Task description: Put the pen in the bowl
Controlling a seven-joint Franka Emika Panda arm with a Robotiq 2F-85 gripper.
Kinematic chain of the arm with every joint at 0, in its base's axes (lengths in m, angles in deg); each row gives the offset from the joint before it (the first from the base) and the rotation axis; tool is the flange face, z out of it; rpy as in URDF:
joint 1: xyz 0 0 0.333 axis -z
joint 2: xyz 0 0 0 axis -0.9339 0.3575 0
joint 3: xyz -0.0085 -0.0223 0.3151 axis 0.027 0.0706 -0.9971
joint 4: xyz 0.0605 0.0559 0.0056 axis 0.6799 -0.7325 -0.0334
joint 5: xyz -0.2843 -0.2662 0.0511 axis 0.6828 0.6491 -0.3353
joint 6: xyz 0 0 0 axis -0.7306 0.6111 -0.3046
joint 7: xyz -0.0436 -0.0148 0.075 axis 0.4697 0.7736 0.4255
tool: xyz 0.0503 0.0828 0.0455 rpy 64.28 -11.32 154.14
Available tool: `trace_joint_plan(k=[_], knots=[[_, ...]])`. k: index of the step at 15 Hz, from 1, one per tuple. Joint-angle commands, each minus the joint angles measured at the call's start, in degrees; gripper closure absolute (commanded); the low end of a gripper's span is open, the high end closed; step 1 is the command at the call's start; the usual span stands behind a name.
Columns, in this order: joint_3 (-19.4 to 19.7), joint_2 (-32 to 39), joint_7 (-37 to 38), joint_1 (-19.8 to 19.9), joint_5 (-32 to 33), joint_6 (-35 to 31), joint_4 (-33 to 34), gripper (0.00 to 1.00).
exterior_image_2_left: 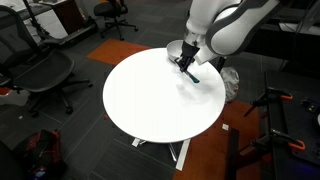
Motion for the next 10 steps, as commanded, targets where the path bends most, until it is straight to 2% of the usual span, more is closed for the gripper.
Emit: trace_joint_plan(k=[1,5,10], knots=[[3.6,-4.89,-0.52,-1.46,2.37,3.73,0.88,0.95],[5.37,-6.22,-0.07,-0.51,5.94,6.52,4.71,0.95],[5.46,-4.76,-0.27,1.48,7.72,9.82,10.9,0.95]])
